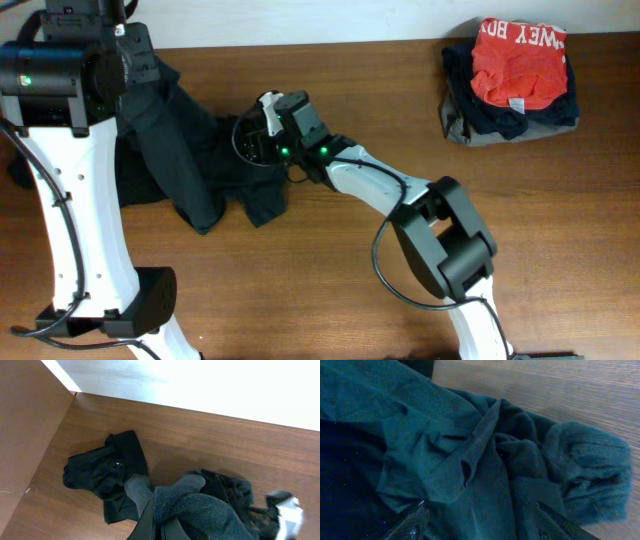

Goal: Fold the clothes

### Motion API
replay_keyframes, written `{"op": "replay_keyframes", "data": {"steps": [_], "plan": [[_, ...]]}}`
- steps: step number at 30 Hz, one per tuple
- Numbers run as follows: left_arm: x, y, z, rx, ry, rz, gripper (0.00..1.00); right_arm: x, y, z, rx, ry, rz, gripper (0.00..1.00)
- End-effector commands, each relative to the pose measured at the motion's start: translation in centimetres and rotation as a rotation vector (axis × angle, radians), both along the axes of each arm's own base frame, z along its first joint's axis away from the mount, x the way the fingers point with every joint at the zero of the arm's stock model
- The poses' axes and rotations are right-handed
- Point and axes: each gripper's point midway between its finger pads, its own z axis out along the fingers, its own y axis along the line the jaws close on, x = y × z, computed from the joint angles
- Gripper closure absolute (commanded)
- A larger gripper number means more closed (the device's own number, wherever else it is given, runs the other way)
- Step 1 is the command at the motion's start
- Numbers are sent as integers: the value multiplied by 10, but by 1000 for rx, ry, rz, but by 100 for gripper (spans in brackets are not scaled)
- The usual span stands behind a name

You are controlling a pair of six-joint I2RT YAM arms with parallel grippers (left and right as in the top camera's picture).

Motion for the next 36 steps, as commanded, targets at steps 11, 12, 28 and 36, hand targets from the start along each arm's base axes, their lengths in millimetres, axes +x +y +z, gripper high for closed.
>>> {"op": "replay_keyframes", "data": {"steps": [11,12,28,36], "plan": [[-5,-9,-4,-26,28,-49,99,18,51,12,28,-107,10,49],[-5,-9,-4,-26,27,-49,99,19,50,10,19,-108,-3,56],[-5,-8,-4,-22,27,-45,99,51,-14,1,-93,-14,-163,96],[-4,-7,-2,-18,18,-40,99,67,-104,115,-202,-23,-201,96]]}}
